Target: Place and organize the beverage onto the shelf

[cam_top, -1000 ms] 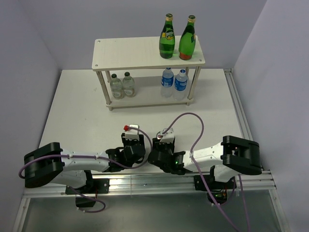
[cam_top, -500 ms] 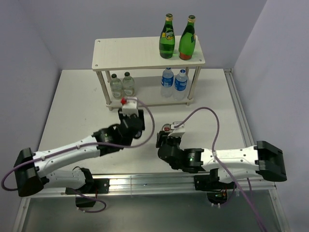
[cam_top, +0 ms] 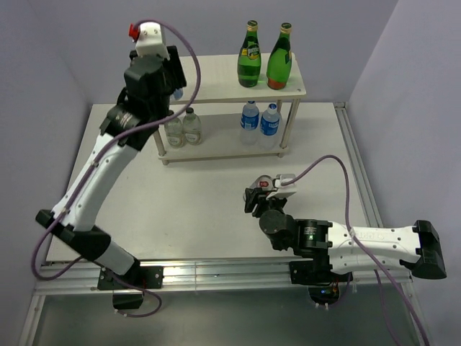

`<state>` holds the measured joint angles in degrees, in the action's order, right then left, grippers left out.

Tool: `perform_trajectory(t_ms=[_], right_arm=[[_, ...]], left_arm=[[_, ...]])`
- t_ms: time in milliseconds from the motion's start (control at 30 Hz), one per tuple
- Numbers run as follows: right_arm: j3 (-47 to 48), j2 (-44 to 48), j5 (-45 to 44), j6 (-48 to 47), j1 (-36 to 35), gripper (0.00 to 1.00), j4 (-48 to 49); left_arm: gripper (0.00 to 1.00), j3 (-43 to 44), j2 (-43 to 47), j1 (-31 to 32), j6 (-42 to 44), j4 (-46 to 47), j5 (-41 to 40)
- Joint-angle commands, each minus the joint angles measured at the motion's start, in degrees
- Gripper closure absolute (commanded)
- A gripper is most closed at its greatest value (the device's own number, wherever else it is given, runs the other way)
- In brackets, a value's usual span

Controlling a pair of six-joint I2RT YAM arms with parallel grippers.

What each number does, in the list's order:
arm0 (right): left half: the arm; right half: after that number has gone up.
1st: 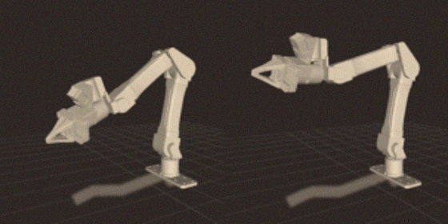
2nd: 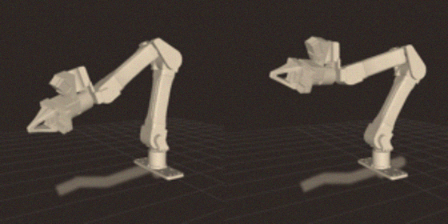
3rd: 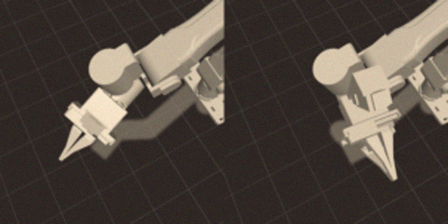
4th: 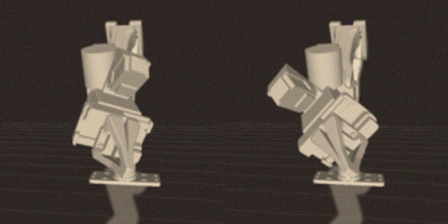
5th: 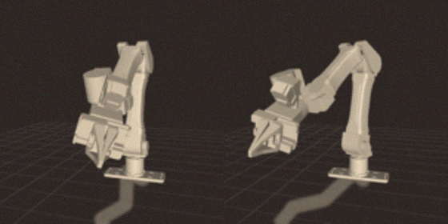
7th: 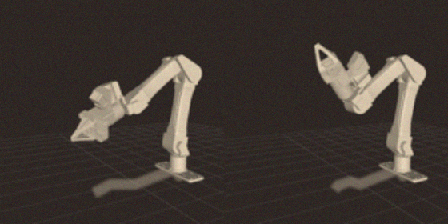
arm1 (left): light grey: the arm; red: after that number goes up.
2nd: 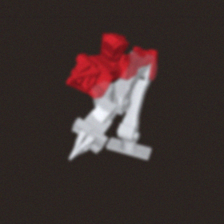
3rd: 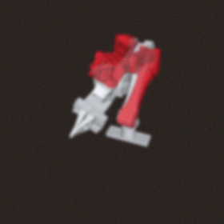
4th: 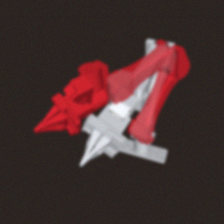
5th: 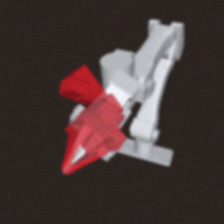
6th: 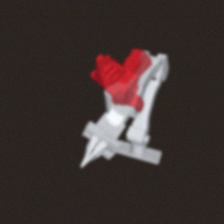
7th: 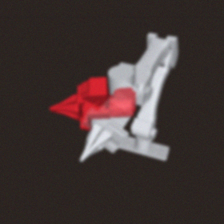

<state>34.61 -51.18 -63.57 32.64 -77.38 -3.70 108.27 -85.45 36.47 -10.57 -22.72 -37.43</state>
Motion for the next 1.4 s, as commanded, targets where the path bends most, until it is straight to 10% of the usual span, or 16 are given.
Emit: perform_trajectory(t_ms=[0,433,733,1367], right_arm=[[4.1,3.4,-3.2,-2.1,-0.3,1.00,0.4],[11.5,7.2,-3.2,-13.9,-0.4,1.00,1.8],[30.1,-4.3,5.5,-32.0,3.5,1.00,12.3],[64.6,-34.8,20.8,-38.8,15.6,1.00,8.6]], left_arm=[[1.00,11.6,-8.3,-5.7,3.2,-5.0,8.8],[0.92,20.3,-19.1,-17.0,1.6,-10.6,16.3],[0.02,14.3,-15.0,-17.0,0.5,-9.4,19.6],[0.01,-7.5,9.9,-15.9,-6.2,-8.6,23.0]])
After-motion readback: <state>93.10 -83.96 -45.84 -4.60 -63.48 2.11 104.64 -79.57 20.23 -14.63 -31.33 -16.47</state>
